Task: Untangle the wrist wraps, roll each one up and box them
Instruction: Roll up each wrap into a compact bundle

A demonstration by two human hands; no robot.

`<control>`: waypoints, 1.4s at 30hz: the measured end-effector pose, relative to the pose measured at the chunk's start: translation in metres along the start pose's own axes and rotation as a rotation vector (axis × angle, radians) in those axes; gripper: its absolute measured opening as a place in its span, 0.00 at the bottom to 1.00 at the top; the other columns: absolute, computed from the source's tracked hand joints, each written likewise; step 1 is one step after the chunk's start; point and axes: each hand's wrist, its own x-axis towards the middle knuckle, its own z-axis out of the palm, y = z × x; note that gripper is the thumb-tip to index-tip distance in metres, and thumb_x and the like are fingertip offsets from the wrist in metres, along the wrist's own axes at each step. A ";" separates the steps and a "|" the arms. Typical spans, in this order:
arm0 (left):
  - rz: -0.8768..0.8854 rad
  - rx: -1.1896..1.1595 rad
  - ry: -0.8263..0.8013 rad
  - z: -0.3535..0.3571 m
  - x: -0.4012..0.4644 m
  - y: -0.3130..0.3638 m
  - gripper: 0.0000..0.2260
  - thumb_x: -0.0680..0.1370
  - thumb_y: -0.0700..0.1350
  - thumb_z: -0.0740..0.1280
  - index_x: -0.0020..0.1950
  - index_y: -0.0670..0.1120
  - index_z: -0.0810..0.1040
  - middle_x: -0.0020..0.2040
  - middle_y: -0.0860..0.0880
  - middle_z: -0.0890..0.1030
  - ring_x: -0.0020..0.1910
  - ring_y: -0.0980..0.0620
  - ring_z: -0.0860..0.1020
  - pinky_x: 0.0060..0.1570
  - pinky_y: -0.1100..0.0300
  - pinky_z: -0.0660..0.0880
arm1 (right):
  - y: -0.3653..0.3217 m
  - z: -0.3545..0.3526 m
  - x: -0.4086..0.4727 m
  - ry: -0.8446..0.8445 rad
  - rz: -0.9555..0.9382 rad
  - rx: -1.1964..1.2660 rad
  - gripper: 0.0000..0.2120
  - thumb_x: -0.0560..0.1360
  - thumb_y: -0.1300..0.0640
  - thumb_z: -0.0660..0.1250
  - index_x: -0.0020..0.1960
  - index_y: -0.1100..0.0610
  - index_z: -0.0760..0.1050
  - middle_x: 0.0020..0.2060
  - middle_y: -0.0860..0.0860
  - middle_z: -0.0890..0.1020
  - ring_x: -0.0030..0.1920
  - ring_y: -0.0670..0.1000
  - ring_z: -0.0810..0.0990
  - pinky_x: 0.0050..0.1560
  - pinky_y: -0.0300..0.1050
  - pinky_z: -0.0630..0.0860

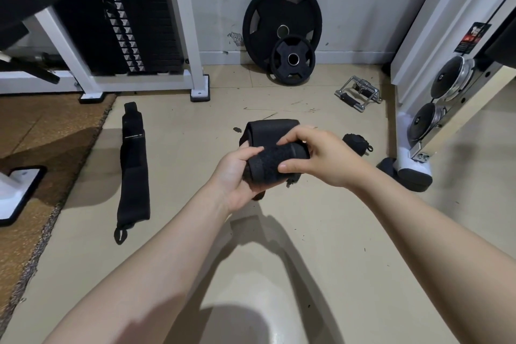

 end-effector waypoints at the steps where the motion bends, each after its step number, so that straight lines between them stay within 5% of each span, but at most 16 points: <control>1: -0.006 -0.036 -0.023 -0.001 -0.001 -0.001 0.11 0.80 0.39 0.57 0.57 0.43 0.76 0.46 0.40 0.83 0.42 0.42 0.83 0.46 0.46 0.81 | 0.001 0.001 0.001 0.034 -0.025 0.003 0.13 0.68 0.55 0.75 0.46 0.42 0.75 0.48 0.47 0.77 0.46 0.53 0.80 0.49 0.50 0.78; 3: 0.010 -0.087 -0.057 -0.002 -0.003 0.000 0.12 0.79 0.43 0.60 0.58 0.41 0.77 0.47 0.40 0.84 0.44 0.42 0.83 0.45 0.48 0.82 | 0.002 0.002 0.005 0.110 -0.040 0.065 0.11 0.70 0.55 0.74 0.47 0.42 0.76 0.48 0.45 0.74 0.44 0.45 0.76 0.45 0.36 0.74; 6: 0.070 0.035 -0.090 -0.002 -0.003 0.002 0.16 0.74 0.52 0.67 0.57 0.45 0.78 0.52 0.44 0.84 0.51 0.44 0.83 0.45 0.50 0.81 | 0.003 0.003 0.010 0.204 0.091 0.273 0.07 0.73 0.55 0.71 0.47 0.46 0.74 0.49 0.48 0.75 0.34 0.45 0.72 0.30 0.31 0.68; 9: 0.148 0.221 -0.035 -0.003 0.001 0.003 0.14 0.76 0.50 0.67 0.59 0.47 0.77 0.54 0.45 0.82 0.53 0.47 0.82 0.47 0.52 0.80 | 0.004 0.010 0.013 0.287 0.183 0.134 0.09 0.73 0.50 0.70 0.49 0.50 0.72 0.51 0.48 0.73 0.39 0.44 0.71 0.39 0.36 0.69; 12: 0.191 0.263 0.073 -0.001 0.003 0.003 0.09 0.80 0.48 0.61 0.54 0.47 0.78 0.52 0.43 0.81 0.50 0.47 0.81 0.47 0.53 0.80 | -0.007 0.019 0.010 0.415 0.052 -0.050 0.08 0.74 0.50 0.69 0.49 0.53 0.74 0.52 0.49 0.70 0.45 0.47 0.72 0.42 0.34 0.72; 16: 0.202 0.118 0.154 0.003 0.008 0.006 0.09 0.80 0.49 0.60 0.51 0.46 0.77 0.47 0.45 0.81 0.47 0.49 0.80 0.46 0.56 0.78 | 0.000 0.024 0.005 0.207 -0.194 -0.378 0.25 0.74 0.41 0.59 0.66 0.52 0.72 0.63 0.49 0.72 0.65 0.52 0.66 0.66 0.49 0.61; 20: 0.089 0.007 0.085 -0.005 0.004 0.005 0.09 0.78 0.49 0.61 0.52 0.46 0.77 0.45 0.45 0.81 0.46 0.47 0.79 0.54 0.53 0.75 | 0.007 0.022 0.005 0.233 -0.334 -0.660 0.28 0.67 0.48 0.70 0.65 0.54 0.71 0.58 0.53 0.76 0.57 0.57 0.73 0.57 0.53 0.67; 23: 0.007 -0.063 0.032 -0.012 0.003 0.005 0.12 0.73 0.50 0.62 0.50 0.46 0.78 0.46 0.44 0.81 0.46 0.45 0.79 0.63 0.42 0.70 | 0.000 0.017 0.008 0.218 -0.346 -0.581 0.22 0.68 0.50 0.69 0.62 0.52 0.76 0.52 0.50 0.79 0.51 0.57 0.75 0.53 0.46 0.62; 26: -0.026 -0.180 -0.006 -0.012 0.003 0.011 0.22 0.69 0.53 0.65 0.58 0.41 0.77 0.55 0.38 0.81 0.51 0.40 0.80 0.54 0.44 0.77 | 0.001 0.015 0.006 0.093 -0.183 -0.425 0.21 0.70 0.47 0.72 0.62 0.46 0.75 0.51 0.41 0.76 0.56 0.51 0.71 0.55 0.39 0.54; 30: -0.020 -0.008 0.050 -0.012 0.003 0.009 0.13 0.77 0.51 0.63 0.52 0.43 0.78 0.45 0.42 0.84 0.42 0.45 0.83 0.47 0.49 0.80 | 0.003 0.013 0.001 0.020 -0.005 -0.197 0.20 0.67 0.48 0.74 0.51 0.33 0.68 0.52 0.48 0.78 0.55 0.55 0.72 0.49 0.38 0.74; 32: -0.031 0.050 0.096 -0.012 0.003 0.008 0.10 0.79 0.47 0.61 0.51 0.43 0.77 0.43 0.42 0.83 0.40 0.45 0.82 0.46 0.51 0.79 | 0.000 0.013 0.001 0.005 0.025 -0.075 0.20 0.67 0.53 0.76 0.46 0.40 0.66 0.47 0.51 0.78 0.47 0.57 0.77 0.42 0.51 0.78; 38: -0.037 0.143 0.125 -0.012 0.005 0.014 0.09 0.77 0.42 0.57 0.43 0.41 0.75 0.38 0.42 0.79 0.37 0.44 0.78 0.45 0.51 0.75 | 0.000 0.014 -0.001 0.009 -0.065 -0.162 0.19 0.66 0.54 0.77 0.54 0.51 0.77 0.46 0.49 0.77 0.51 0.53 0.73 0.51 0.44 0.72; 42: -0.049 0.268 0.058 -0.011 0.004 0.015 0.06 0.79 0.38 0.59 0.47 0.40 0.75 0.38 0.43 0.80 0.36 0.46 0.79 0.44 0.50 0.78 | 0.000 0.011 -0.002 -0.023 -0.116 -0.312 0.20 0.65 0.43 0.75 0.54 0.49 0.80 0.50 0.47 0.68 0.52 0.51 0.70 0.55 0.47 0.70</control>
